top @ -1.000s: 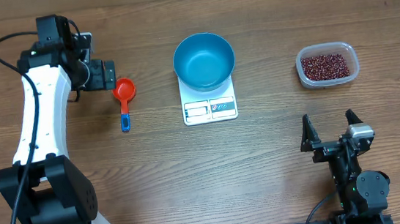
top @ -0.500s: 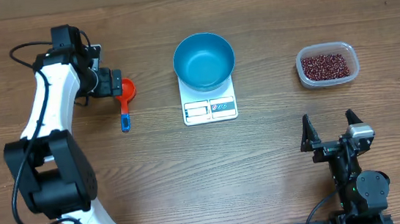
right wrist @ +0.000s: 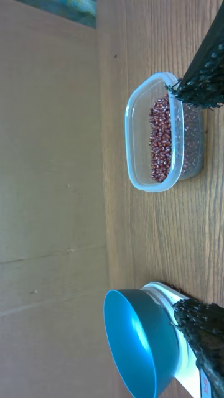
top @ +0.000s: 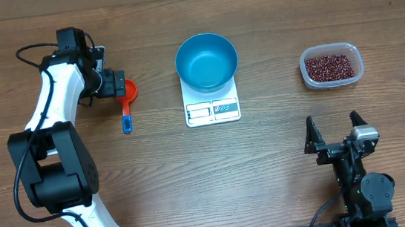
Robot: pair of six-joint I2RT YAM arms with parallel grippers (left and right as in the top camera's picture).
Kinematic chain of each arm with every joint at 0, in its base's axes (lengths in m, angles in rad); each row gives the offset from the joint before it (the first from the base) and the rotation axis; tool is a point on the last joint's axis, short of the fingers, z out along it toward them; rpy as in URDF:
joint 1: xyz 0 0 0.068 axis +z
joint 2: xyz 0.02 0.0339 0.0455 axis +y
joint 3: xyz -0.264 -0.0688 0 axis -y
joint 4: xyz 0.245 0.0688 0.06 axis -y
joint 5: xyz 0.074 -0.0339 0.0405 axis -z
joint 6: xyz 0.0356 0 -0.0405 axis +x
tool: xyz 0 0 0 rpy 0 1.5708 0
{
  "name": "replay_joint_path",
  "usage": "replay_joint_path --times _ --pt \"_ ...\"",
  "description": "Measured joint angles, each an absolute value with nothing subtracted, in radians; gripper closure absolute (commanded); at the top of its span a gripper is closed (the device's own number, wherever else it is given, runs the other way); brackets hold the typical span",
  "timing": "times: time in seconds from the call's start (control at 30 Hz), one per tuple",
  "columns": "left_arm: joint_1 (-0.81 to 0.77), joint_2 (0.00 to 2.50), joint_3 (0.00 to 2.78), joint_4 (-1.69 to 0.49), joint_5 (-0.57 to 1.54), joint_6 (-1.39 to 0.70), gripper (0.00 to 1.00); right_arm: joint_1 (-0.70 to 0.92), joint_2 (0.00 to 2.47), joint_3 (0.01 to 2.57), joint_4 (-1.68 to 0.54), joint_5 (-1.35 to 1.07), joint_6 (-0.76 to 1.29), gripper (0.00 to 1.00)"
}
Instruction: Scoop item into bowl and weigh 150g on scale
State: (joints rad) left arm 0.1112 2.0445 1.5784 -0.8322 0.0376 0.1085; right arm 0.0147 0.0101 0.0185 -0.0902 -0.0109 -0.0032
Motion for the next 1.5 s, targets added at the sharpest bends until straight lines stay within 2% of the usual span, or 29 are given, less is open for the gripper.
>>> replay_joint_path --times 0.87,1.5 --pt "0.111 2.045 1.55 -0.824 0.038 0.109 0.01 0.015 0.01 0.019 -0.089 -0.01 -0.004 0.0" --pt "0.111 2.045 1.498 -0.716 0.038 0.109 0.0 0.015 0.01 0.019 -0.09 -0.01 -0.004 0.0"
